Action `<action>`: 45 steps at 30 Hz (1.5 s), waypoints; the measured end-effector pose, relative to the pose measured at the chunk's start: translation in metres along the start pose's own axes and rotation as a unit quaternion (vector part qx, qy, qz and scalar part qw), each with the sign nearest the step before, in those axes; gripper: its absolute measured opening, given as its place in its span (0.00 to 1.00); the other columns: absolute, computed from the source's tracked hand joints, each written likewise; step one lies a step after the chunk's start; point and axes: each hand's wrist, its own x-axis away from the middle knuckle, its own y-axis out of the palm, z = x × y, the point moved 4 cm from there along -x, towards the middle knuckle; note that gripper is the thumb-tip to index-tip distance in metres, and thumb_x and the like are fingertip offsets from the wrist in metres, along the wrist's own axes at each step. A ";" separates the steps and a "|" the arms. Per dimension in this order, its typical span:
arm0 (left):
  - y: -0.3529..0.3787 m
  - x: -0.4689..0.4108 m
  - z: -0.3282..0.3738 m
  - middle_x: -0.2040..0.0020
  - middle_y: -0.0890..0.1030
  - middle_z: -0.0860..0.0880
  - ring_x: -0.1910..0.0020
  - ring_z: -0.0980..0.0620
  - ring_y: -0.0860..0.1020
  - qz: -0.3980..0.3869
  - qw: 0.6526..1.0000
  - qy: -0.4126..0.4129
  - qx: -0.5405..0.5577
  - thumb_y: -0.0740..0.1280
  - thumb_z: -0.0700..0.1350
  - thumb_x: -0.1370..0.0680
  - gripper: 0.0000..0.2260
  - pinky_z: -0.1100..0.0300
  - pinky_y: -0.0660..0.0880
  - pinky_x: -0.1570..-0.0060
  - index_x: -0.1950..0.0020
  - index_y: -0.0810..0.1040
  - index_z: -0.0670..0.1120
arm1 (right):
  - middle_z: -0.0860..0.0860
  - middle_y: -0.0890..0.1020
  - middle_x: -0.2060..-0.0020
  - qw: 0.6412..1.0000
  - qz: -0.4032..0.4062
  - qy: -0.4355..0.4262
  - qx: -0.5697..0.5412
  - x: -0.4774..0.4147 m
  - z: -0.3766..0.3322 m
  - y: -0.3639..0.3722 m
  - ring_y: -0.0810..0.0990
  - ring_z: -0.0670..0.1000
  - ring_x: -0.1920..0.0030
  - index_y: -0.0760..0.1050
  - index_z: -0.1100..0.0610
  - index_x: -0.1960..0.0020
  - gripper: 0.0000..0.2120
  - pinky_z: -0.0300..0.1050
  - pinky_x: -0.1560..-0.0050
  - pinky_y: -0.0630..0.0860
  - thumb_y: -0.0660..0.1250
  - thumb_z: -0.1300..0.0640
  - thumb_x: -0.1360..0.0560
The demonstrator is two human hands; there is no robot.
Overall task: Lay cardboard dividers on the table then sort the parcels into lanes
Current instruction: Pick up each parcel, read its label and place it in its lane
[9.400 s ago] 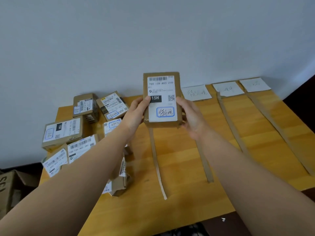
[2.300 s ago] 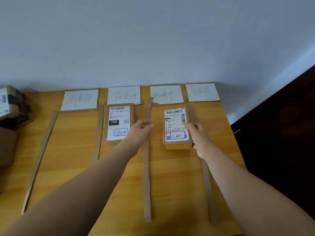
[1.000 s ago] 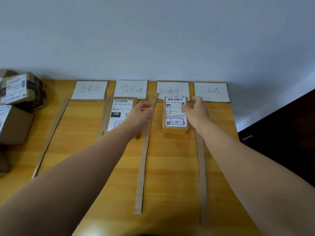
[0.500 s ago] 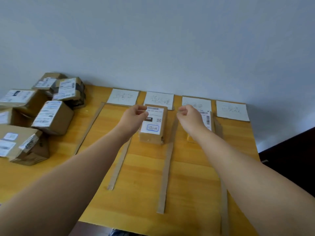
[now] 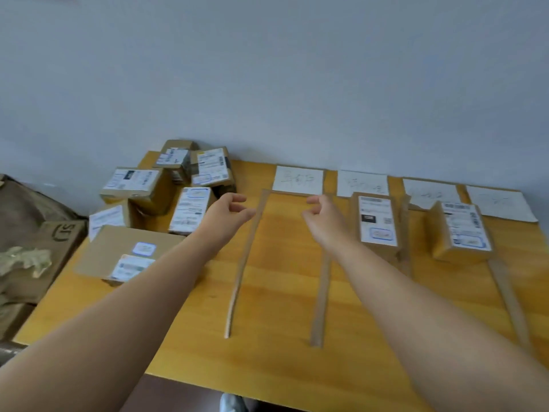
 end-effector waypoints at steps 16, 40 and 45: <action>-0.115 -0.070 -0.096 0.36 0.74 0.48 0.43 0.52 0.73 0.015 0.998 -0.037 -0.039 0.65 0.46 0.21 0.18 0.57 0.71 0.50 0.32 0.70 0.47 | 0.48 0.75 0.48 0.997 -0.059 0.039 0.017 -0.028 -0.051 0.133 0.74 0.45 0.54 0.69 0.51 0.34 0.16 0.37 0.60 0.69 0.63 0.52 0.21; -0.162 -0.150 -0.144 0.43 0.76 0.50 0.47 0.54 0.74 -0.129 0.989 0.008 -0.071 0.64 0.46 0.21 0.15 0.58 0.72 0.49 0.34 0.71 0.48 | 0.59 0.61 0.30 0.938 0.002 0.193 0.288 -0.079 -0.088 0.284 0.65 0.58 0.32 0.38 0.66 0.23 0.61 0.52 0.41 0.72 0.73 0.37 0.35; -0.168 -0.150 -0.121 0.45 0.76 0.52 0.49 0.56 0.73 -0.129 0.989 0.044 -0.054 0.64 0.46 0.20 0.14 0.66 0.68 0.55 0.35 0.72 0.48 | 0.56 0.71 0.39 0.950 0.016 0.154 0.270 -0.074 -0.099 0.242 0.74 0.56 0.42 0.61 0.62 0.31 0.42 0.47 0.54 0.73 0.68 0.37 0.33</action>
